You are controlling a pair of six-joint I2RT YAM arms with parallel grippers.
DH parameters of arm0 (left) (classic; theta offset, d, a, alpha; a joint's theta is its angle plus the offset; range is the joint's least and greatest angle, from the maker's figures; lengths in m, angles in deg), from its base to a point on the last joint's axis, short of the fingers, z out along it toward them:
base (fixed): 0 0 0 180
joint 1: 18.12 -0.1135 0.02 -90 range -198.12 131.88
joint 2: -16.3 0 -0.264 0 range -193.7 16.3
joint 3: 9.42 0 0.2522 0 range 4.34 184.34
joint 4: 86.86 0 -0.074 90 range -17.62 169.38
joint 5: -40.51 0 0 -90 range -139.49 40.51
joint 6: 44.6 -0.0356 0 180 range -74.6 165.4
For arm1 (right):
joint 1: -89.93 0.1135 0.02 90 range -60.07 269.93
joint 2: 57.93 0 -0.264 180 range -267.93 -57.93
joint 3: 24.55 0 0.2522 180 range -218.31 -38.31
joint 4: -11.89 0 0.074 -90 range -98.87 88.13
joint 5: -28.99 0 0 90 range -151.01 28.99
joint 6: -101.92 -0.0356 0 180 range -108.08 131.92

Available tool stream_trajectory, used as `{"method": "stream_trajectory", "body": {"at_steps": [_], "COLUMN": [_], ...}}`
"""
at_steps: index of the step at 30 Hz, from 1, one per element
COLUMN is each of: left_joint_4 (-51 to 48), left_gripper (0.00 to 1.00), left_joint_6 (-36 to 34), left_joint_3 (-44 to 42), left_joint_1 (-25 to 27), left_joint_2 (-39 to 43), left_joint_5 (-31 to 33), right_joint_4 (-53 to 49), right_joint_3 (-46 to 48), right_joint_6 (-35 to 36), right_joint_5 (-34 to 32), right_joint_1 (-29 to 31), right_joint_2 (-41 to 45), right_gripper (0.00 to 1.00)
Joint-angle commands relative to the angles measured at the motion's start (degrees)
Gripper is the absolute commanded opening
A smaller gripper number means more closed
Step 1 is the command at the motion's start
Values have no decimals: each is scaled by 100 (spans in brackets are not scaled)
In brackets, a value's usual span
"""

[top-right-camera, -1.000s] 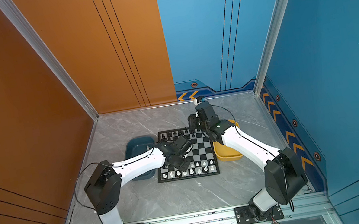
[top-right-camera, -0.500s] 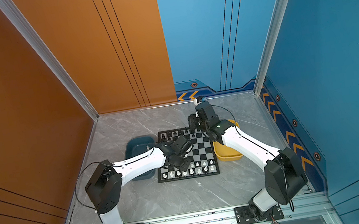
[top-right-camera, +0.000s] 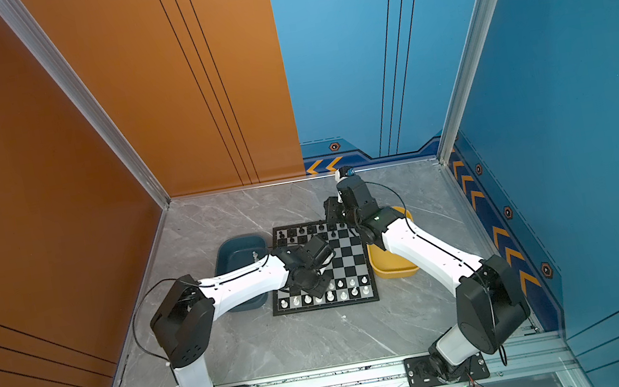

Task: Set up the chess pieces on the board
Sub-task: 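Lower the white pawn onto its square and open the left gripper, then move the left gripper back over the teal tray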

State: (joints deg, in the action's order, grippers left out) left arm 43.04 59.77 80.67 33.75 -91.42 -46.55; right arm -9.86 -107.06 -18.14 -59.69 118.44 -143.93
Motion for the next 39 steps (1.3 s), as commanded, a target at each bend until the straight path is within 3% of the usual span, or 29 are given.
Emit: {"method": "stream_trajectory", "body": {"at_steps": [1, 12, 19, 32, 39], "left_joint_4": [-209, -216, -206, -216, -213], "left_gripper": [17, 19, 25, 26, 27], "left_joint_6": [-22, -13, -5, 57, 31], "left_joint_3": [171, 198, 149, 141, 51], "left_joint_1": [77, 85, 112, 129, 95], "left_joint_2": [-91, -2, 277, 561, 1148], "left_joint_5": [106, 128, 118, 474, 901], "right_joint_4": [2, -5, 3, -10, -2], "right_joint_3": [63, 77, 72, 105, 112], "right_joint_6": [9, 9, 9, 9, 9], "right_joint_5": [-45, -48, -55, -79, -79], "right_joint_1": [-19, -27, -27, -26, -33], "right_joint_2": [86, 101, 101, 153, 153], "right_gripper": [30, 30, 30, 30, 30]}}
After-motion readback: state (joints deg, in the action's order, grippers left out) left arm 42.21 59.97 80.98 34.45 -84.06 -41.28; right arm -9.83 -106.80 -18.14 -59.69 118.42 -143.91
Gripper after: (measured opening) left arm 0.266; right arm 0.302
